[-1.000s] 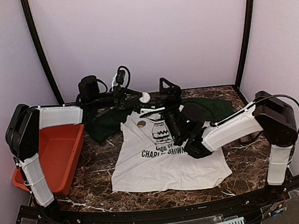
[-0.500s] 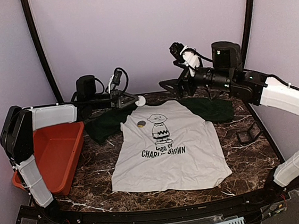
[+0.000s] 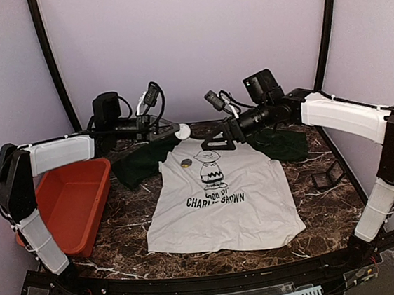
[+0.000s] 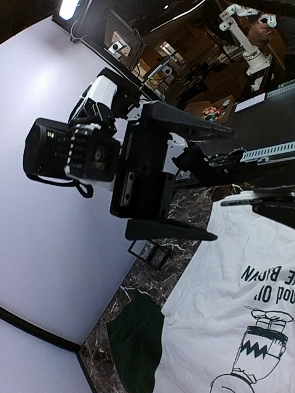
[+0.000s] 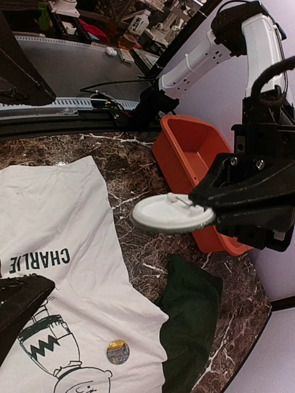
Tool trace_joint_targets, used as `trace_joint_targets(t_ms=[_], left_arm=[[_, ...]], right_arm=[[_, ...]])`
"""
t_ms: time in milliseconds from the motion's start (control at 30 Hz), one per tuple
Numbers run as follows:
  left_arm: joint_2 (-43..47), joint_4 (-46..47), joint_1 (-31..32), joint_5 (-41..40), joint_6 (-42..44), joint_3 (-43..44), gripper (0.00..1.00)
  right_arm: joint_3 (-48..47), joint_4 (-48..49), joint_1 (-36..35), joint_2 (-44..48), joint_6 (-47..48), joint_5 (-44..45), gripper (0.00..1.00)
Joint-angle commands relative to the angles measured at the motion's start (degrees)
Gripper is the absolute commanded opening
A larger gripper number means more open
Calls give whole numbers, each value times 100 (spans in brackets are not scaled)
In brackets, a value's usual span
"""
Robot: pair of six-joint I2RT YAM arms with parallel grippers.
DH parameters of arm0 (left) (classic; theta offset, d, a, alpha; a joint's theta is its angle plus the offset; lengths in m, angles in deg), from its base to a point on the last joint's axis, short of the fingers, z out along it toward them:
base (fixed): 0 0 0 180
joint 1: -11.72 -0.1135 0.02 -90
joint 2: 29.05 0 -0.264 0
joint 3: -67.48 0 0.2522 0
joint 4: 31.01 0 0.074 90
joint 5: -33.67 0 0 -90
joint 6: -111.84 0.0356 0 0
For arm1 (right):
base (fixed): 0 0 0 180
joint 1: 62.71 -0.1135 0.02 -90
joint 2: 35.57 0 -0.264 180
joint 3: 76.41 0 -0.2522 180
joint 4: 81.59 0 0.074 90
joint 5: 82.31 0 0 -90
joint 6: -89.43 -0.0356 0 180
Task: Pin the brooch onto the clothing
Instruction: Pass from the left arm to the right
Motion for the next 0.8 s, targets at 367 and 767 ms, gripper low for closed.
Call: trace_joint_targets(t_ms=[367,767], left_arm=[[181,72,396,532,-150,8,1],[-44,-90,507,565,-153,-2,1]], right_arm=[[-638,0,180,-497,-733,-1481,61],[-598,314,179,-539,-735,-1792,36]])
